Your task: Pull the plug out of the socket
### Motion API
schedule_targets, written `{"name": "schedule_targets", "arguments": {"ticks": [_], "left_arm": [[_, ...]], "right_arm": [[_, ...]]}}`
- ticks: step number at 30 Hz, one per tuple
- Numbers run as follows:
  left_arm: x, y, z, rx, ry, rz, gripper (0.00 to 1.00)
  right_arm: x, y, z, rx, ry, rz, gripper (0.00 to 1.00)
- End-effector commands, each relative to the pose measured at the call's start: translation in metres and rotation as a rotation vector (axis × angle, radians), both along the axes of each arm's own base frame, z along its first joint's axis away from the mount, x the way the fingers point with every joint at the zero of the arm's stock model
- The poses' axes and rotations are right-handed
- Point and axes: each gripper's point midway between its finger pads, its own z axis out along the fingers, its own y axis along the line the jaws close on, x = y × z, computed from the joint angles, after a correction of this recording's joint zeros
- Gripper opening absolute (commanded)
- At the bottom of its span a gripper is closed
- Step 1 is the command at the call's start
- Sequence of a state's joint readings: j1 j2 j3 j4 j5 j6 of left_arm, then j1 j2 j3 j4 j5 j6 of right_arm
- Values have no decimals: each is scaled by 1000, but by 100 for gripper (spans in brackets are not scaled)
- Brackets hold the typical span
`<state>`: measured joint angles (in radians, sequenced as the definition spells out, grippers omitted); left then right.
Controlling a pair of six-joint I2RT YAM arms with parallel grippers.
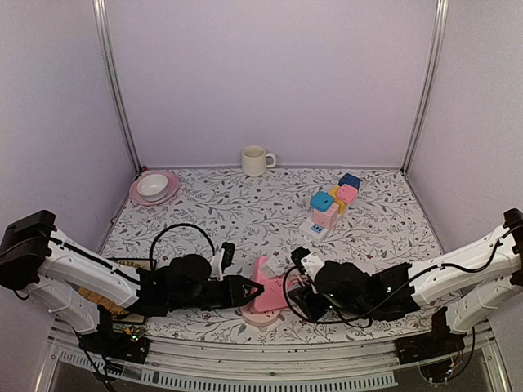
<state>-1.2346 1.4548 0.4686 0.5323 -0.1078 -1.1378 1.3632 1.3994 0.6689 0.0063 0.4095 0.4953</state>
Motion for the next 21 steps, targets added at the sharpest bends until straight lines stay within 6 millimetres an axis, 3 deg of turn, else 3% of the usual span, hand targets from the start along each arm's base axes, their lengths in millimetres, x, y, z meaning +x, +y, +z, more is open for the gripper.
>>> {"name": "schedule_targets", "arguments": {"ticks": [1, 3, 6, 8, 12, 17, 21], "left_arm": [[-5, -12, 21, -69, -20, -20, 0], [-5, -11, 20, -63, -17, -20, 5], [-8, -12, 20, -64, -14, -29, 25], [-9, -13, 19, -63, -10, -33, 38], [-15, -16, 13, -54, 5, -39, 51], [-21, -19, 6, -49, 16, -44, 50], [-20, -20, 9, -61, 14, -40, 35]], "right_arm": [[1, 14, 9, 5, -20, 26, 28], [1, 16, 15, 13, -25, 24, 20], [3, 17, 26, 36, -33, 14, 12], [3, 18, 33, 54, -34, 12, 10], [5, 21, 46, 83, -41, 5, 7], [4, 26, 56, 100, -41, 15, 7], [3, 31, 54, 81, -42, 33, 5]]}}
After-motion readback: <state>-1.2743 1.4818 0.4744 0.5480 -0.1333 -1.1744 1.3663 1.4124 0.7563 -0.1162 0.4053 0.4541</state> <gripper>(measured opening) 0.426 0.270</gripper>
